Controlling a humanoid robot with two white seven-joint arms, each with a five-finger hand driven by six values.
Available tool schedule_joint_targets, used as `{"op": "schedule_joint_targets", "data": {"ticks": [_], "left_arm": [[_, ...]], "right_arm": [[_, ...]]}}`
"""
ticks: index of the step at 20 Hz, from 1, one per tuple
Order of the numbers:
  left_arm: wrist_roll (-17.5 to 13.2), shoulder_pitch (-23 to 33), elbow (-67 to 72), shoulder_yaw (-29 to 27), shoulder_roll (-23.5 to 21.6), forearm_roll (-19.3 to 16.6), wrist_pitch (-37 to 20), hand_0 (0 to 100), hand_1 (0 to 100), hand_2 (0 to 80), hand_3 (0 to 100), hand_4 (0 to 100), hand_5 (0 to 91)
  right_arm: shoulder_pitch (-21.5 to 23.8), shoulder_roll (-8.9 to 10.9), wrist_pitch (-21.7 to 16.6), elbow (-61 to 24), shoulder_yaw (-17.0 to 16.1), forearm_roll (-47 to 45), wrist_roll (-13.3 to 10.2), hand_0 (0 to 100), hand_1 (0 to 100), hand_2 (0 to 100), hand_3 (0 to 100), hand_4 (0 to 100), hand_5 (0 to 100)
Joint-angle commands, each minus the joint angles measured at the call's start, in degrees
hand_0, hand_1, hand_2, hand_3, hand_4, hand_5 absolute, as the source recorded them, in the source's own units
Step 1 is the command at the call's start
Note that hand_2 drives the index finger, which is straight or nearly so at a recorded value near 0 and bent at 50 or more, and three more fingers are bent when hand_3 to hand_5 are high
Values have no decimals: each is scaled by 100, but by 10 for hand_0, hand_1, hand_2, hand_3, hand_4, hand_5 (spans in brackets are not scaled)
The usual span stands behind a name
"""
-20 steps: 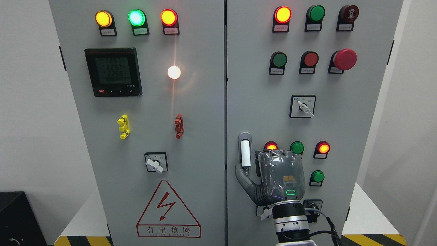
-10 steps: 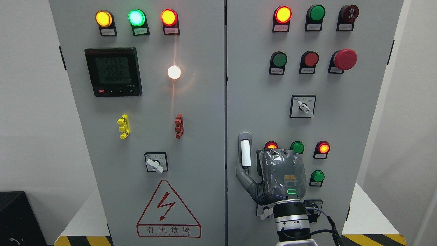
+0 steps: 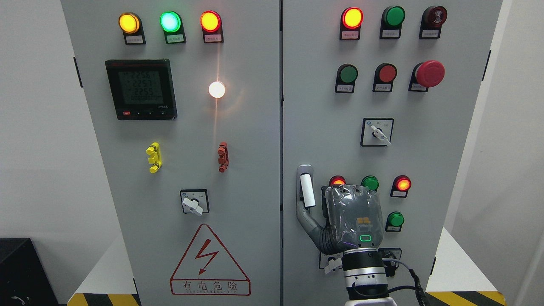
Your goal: Release door handle
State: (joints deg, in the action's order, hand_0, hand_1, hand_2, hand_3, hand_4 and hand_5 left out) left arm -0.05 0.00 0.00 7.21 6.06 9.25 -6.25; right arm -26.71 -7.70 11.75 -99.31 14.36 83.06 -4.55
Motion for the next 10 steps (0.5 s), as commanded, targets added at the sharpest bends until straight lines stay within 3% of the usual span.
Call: {"op": "schedule_joint_targets", "data": {"ticks": [1,10], "left_arm": [[5,-158,167,0,0,-2,1,120,556,0,0,0,0],[5,-150,167,0,0,-2,1,120,556,0,0,0,0]], "right_arm": [[16,-3,2,-19,-39,0,-11,458,350,922,1000,1000,1000],[25,-3,2,-54,-65,0,-20,464,363,920,1000,1000,1000]]}}
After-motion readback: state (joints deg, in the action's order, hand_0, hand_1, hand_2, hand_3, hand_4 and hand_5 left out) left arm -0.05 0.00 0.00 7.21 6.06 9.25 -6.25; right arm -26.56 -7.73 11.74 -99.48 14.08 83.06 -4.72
